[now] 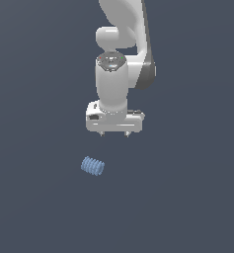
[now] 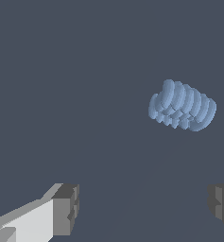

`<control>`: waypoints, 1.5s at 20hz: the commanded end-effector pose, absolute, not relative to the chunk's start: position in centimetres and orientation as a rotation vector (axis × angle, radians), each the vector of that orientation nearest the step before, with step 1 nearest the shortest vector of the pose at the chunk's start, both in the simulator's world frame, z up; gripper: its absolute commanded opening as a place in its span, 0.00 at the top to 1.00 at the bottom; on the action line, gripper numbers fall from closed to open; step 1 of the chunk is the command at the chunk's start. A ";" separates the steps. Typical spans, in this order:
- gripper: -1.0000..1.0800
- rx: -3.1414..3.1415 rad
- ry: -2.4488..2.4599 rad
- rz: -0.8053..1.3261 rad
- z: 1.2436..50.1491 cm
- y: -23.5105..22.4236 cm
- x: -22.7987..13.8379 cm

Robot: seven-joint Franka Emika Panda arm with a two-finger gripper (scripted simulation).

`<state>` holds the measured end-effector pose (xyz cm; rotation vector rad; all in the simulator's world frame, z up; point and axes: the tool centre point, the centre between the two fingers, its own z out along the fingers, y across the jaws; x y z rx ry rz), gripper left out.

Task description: Pick up the object and move it to a goal position.

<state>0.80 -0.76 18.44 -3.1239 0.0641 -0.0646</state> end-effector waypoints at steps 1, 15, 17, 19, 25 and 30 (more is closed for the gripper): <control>0.04 -3.124 0.064 -0.065 18.4 -0.8 0.8; 0.04 -3.095 -0.006 -0.118 20.0 2.5 1.5; 0.04 -3.096 -0.025 -0.118 19.9 2.4 1.6; 0.04 -3.098 -0.050 -0.117 19.8 2.2 1.7; 0.04 -3.102 -0.171 -0.111 19.3 1.5 2.3; 0.04 -3.099 -0.322 -0.103 18.6 0.6 3.0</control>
